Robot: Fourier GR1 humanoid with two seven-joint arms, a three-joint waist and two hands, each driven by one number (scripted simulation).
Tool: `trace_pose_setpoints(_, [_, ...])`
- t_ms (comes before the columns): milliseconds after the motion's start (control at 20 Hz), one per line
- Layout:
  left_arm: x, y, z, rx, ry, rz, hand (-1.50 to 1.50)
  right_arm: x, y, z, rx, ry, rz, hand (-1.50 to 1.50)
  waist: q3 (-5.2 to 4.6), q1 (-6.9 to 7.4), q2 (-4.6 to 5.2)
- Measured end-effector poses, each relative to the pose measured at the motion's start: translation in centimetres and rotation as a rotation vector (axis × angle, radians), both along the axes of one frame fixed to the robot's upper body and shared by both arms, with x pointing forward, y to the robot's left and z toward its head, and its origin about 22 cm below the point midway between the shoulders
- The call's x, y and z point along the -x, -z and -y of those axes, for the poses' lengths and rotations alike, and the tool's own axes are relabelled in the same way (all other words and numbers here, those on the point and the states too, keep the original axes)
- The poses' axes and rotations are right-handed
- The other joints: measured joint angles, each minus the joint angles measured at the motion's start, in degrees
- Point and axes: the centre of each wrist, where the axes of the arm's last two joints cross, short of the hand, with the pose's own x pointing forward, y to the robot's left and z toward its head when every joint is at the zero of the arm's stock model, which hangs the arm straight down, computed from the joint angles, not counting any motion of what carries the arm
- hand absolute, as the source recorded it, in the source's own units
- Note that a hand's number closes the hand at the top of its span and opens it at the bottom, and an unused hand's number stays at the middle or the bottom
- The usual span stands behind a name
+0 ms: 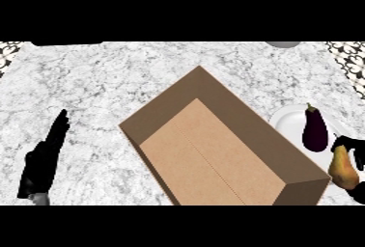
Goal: Pick the pear from the plate and place it in the cardboard box
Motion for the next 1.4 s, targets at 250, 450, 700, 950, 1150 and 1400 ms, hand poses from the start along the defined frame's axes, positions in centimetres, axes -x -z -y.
trace_pose_setpoints(250, [0.2,-0.3,0.5,-0.001,0.009,0.007,0.0,4.9,-2.4,-0.5,0.011,0.002,0.155,1.5,0.04,0.49,0.27])
trace_pose_setpoints(450, [-0.3,-0.6,0.1,0.003,0.022,0.003,0.0,7.0,-5.1,-1.9,-0.102,-0.037,0.245,1.5,0.04,0.9,0.42])
trace_pose_setpoints(700, [-0.5,-0.3,0.2,0.003,0.023,0.004,0.0,8.4,-8.4,-4.7,-0.345,-0.15,0.391,1.5,0.03,0.97,0.42])
trace_pose_setpoints(950, [-0.5,-0.2,0.6,-0.004,0.038,0.006,0.0,9.9,-12.0,-6.7,-0.497,-0.245,0.463,1.5,0.06,1.88,0.6])
trace_pose_setpoints(1150, [-1.0,-0.5,1.4,-0.002,0.047,0.013,0.0,9.5,-14.2,-8.6,-0.571,-0.264,0.46,1.5,0.03,2.66,0.79])
trace_pose_setpoints(1400, [-1.4,-0.4,1.7,-0.005,0.061,0.012,0.0,7.7,-15.8,-11.2,-0.616,-0.258,0.433,1.5,0.02,3.38,0.92])
